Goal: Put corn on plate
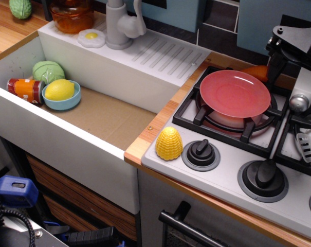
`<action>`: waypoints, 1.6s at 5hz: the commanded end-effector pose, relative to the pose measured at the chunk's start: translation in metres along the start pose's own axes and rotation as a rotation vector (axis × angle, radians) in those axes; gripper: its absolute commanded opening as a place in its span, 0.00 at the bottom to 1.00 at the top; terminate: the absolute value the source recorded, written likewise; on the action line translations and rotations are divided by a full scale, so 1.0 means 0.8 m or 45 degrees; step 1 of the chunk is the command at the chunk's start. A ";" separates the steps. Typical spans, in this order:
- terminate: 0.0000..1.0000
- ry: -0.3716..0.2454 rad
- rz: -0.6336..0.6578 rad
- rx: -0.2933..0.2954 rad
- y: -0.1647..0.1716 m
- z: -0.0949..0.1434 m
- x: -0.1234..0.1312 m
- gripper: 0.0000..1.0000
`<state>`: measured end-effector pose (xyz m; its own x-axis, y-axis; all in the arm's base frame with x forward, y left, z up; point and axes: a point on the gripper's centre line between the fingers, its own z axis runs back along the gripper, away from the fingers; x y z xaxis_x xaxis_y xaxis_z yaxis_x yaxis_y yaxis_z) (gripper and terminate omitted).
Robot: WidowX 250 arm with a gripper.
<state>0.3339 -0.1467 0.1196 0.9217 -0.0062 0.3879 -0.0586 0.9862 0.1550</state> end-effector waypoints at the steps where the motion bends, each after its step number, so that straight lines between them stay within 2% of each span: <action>1: 0.00 0.000 0.000 0.000 0.000 0.000 0.000 1.00; 3: 0.00 0.145 0.026 0.060 0.073 0.009 -0.023 1.00; 4: 0.00 0.170 0.062 0.080 0.105 -0.002 -0.043 1.00; 5: 0.00 0.207 0.086 0.075 0.135 -0.026 -0.065 1.00; 6: 0.00 0.233 0.123 0.093 0.152 -0.040 -0.083 1.00; 8: 0.00 0.232 0.141 0.049 0.156 -0.050 -0.119 1.00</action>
<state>0.2439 -0.0150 0.0479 0.9739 0.1314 0.1848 -0.1622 0.9732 0.1629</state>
